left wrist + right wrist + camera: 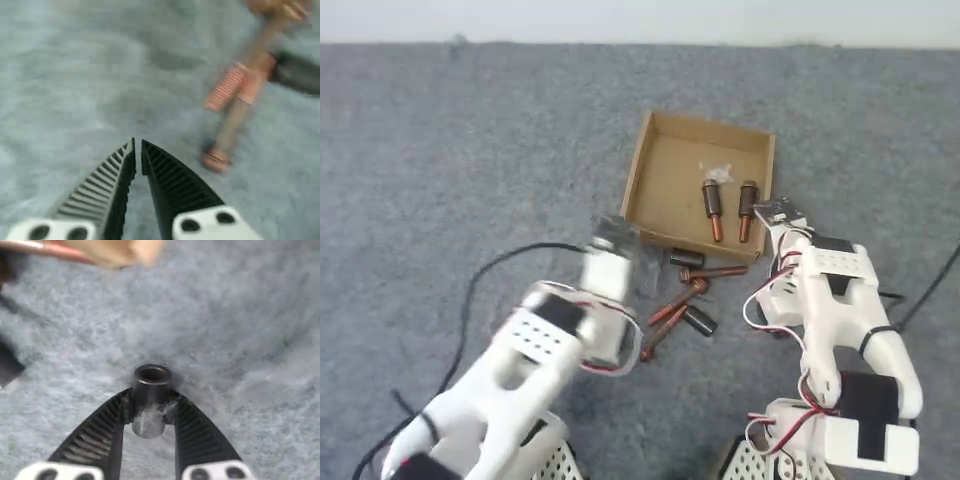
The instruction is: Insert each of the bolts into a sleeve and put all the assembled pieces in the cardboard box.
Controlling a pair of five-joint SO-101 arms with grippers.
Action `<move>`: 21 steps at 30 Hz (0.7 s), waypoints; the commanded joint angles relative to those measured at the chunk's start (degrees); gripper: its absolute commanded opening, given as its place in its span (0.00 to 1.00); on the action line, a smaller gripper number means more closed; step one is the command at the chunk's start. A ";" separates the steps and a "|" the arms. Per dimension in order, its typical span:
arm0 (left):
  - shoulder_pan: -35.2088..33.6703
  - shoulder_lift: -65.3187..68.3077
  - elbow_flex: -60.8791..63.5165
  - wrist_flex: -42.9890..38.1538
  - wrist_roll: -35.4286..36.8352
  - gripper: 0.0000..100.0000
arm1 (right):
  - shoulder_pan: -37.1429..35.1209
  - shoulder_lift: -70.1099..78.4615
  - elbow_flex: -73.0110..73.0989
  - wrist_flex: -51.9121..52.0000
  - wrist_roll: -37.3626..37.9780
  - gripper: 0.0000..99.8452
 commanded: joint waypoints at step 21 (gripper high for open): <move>11.43 17.67 -8.75 -5.98 3.25 0.18 | 0.31 -1.80 -1.49 -1.27 0.62 0.01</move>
